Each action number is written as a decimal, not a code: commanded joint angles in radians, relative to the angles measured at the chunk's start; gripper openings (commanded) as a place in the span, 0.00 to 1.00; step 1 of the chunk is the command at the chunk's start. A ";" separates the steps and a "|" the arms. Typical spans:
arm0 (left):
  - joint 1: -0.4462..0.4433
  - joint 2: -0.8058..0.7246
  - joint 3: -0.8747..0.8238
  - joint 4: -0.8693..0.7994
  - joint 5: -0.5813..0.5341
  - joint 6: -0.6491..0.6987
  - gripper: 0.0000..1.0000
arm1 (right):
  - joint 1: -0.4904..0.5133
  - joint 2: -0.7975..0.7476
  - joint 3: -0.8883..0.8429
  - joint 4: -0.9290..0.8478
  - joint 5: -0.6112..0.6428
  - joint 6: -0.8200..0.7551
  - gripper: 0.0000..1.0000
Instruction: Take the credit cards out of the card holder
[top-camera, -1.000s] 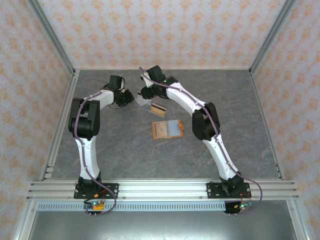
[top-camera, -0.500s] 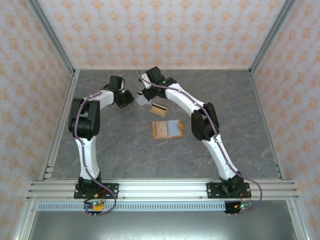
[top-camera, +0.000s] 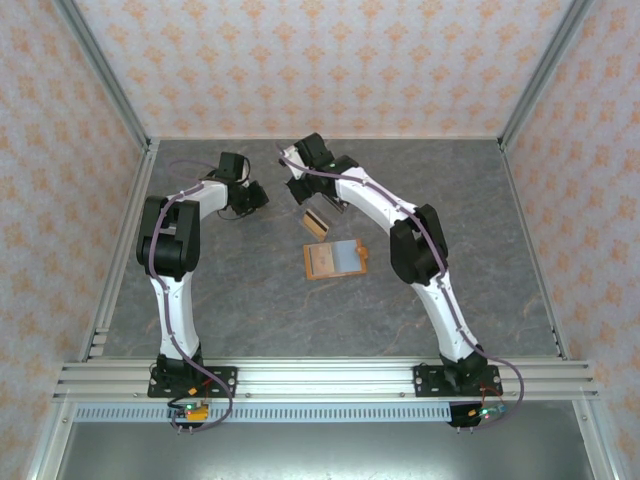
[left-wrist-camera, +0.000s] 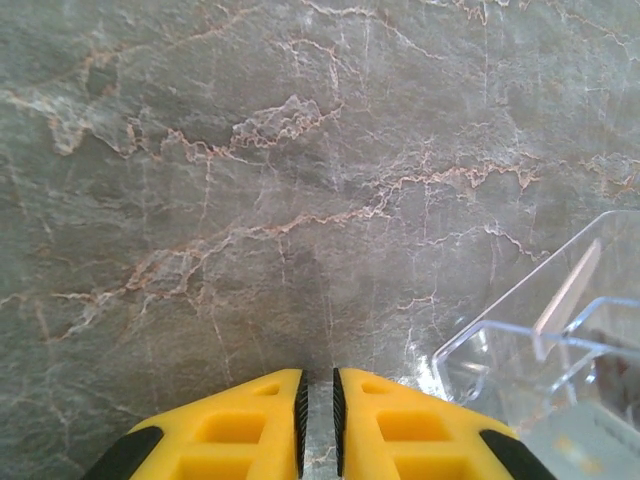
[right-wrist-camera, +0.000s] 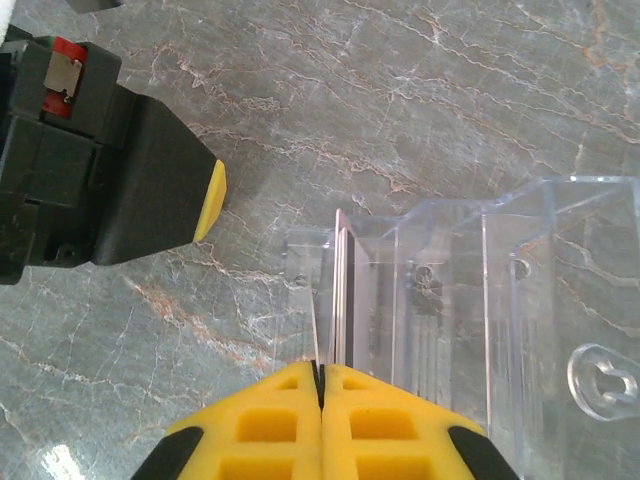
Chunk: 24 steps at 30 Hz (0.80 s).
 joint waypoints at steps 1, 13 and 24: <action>0.009 -0.051 -0.012 -0.038 -0.018 0.020 0.18 | 0.003 -0.081 -0.032 0.027 0.023 -0.022 0.07; 0.009 -0.073 -0.020 -0.043 -0.018 0.016 0.19 | 0.004 -0.143 -0.126 0.133 0.043 0.016 0.02; 0.009 -0.119 -0.065 -0.032 -0.020 0.004 0.19 | 0.003 -0.246 -0.274 0.281 0.065 0.040 0.00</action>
